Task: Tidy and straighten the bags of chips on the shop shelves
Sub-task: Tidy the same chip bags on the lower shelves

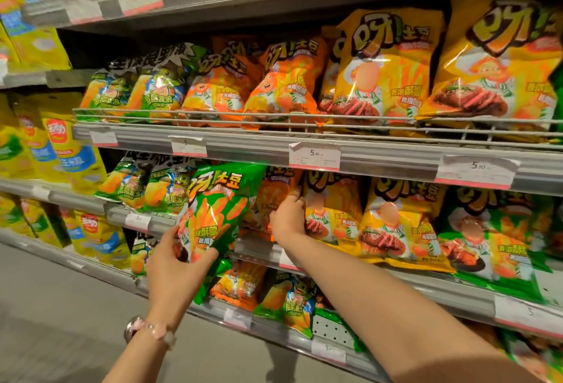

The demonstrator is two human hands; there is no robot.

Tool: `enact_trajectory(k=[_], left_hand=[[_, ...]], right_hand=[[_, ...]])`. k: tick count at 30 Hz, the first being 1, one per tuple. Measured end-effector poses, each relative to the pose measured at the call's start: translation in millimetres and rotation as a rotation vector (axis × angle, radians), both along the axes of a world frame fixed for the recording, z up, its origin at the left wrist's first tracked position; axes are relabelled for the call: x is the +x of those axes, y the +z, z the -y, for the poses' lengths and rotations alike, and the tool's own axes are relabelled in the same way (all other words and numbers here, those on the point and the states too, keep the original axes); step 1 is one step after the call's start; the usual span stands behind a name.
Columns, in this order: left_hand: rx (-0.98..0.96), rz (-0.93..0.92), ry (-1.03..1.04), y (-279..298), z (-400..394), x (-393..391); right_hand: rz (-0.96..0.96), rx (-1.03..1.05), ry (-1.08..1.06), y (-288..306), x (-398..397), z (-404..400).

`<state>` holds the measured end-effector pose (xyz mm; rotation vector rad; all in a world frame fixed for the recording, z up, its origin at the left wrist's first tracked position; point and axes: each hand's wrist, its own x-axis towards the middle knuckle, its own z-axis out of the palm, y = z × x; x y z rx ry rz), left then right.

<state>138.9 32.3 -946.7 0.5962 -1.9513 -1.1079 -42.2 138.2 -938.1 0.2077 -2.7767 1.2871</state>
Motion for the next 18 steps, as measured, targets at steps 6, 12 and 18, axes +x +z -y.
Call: enact_trajectory(k=[6,12,18], left_hand=[[0.032,0.032,-0.071,-4,-20,-6],[0.033,0.042,-0.124,-20,-63,-9],[-0.08,0.063,-0.201,-26,-111,-14]], right_hand=[[-0.114,-0.231,0.102,5,28,-23],[0.308,-0.703,0.363,0,83,-60],[0.292,-0.742,0.224,-2,90,-102]])
